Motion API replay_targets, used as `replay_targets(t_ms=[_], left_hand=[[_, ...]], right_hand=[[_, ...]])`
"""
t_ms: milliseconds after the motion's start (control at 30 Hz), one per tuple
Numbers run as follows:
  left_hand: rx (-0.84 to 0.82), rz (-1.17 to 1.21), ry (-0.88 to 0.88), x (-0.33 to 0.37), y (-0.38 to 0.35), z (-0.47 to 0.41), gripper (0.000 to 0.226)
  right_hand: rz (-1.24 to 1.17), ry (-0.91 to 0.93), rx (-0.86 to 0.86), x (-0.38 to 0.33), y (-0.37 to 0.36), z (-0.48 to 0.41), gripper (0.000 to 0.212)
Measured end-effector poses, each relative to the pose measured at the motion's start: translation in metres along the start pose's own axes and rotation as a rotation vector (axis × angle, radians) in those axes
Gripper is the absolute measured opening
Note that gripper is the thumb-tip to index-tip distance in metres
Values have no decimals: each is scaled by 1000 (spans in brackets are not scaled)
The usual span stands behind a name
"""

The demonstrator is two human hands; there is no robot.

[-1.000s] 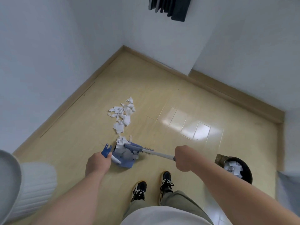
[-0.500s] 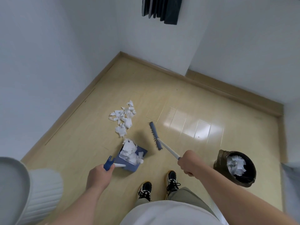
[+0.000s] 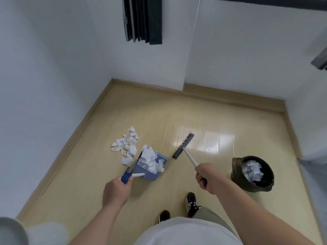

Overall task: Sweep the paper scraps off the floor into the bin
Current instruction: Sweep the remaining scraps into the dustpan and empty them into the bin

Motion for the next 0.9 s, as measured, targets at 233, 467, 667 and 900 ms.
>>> replay_targets(t_ms=[233, 467, 667, 900], left_hand=[[63, -16, -111, 52, 21, -7, 43], [67, -12, -239, 120, 34, 1, 42], [74, -32, -365, 180, 35, 18, 46], [66, -73, -464, 244, 23, 63, 47]], right_hand=[[-220, 95, -3, -3, 33, 24, 13], [-478, 145, -79, -4, 72, 52, 16], [-661, 149, -157, -3, 101, 73, 17], [-706, 190, -132, 22, 162, 96, 20]])
Point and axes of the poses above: each hand's wrist, its own z-axis away from the middle knuckle, its own y-axis out of the back of the hand, x = y × z, the point moved 9 cm from there along -z, towards the middle knuckle, and after that the axes turned 8 degrees about -z, right-handed, at the moved point
